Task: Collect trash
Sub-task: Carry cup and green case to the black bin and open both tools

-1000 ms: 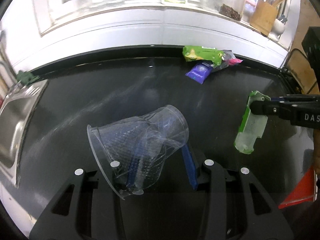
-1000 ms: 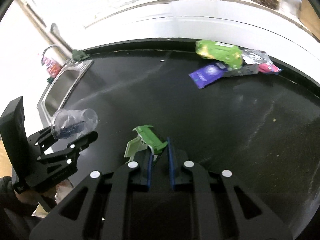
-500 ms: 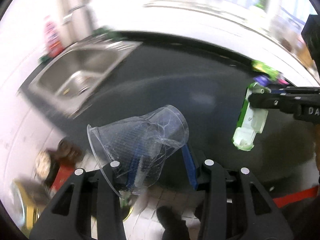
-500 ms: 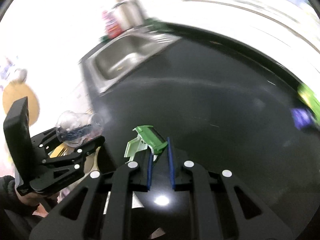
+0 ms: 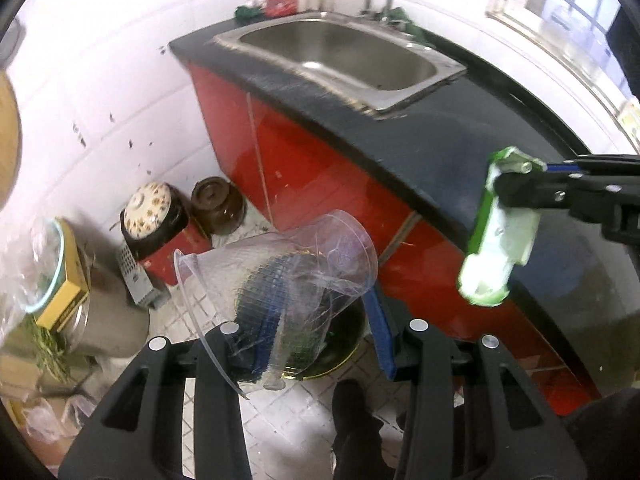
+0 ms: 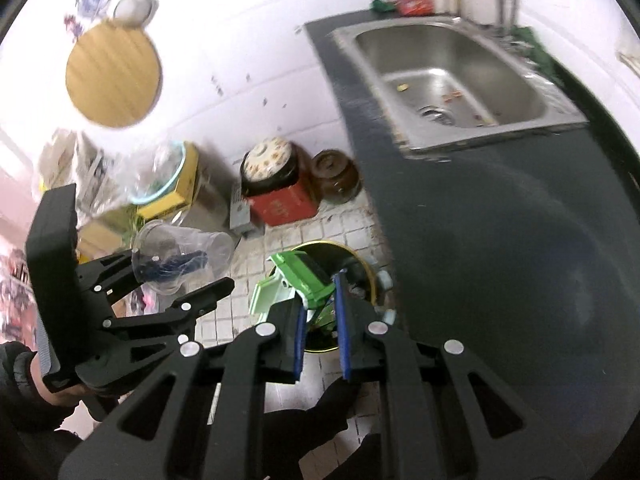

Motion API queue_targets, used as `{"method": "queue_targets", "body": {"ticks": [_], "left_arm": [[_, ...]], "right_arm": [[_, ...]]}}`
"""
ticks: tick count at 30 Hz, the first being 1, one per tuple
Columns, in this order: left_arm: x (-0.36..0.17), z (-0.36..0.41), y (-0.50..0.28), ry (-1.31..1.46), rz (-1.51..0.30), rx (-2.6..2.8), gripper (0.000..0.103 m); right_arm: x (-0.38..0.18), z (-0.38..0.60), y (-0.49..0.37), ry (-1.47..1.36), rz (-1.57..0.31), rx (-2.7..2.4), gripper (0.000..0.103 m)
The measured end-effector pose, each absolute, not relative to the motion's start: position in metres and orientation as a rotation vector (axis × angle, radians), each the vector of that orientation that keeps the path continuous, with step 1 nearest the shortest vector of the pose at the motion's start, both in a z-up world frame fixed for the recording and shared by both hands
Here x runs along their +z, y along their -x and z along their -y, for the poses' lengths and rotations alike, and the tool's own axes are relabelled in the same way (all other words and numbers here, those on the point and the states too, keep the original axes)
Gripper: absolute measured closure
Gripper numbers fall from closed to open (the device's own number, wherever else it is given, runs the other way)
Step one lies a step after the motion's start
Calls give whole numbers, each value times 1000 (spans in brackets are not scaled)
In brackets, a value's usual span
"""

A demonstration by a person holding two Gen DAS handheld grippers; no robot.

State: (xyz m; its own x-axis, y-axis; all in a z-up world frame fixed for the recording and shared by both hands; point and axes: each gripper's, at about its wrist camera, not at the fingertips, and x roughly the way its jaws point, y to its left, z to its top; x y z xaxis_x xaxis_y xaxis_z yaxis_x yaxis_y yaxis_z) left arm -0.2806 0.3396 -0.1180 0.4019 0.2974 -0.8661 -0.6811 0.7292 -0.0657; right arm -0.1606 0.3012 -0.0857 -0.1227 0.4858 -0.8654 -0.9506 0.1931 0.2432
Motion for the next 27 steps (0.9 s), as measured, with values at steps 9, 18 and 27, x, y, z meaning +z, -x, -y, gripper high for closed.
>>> {"method": "queue_targets", "body": {"ticks": [9,18,27], "left_arm": [[-143,-364,293,515,-974,633,62],[-161,-375,298,560,-990,600,39],[-168,-375,301,574,-1010,590,25]], "right_arm": [[-116,-353,191,683,-1105,1350,89],[-135,-379,200,775,-1130,1323,88],[-141,-382,200,788,-1125,1312,48]]}}
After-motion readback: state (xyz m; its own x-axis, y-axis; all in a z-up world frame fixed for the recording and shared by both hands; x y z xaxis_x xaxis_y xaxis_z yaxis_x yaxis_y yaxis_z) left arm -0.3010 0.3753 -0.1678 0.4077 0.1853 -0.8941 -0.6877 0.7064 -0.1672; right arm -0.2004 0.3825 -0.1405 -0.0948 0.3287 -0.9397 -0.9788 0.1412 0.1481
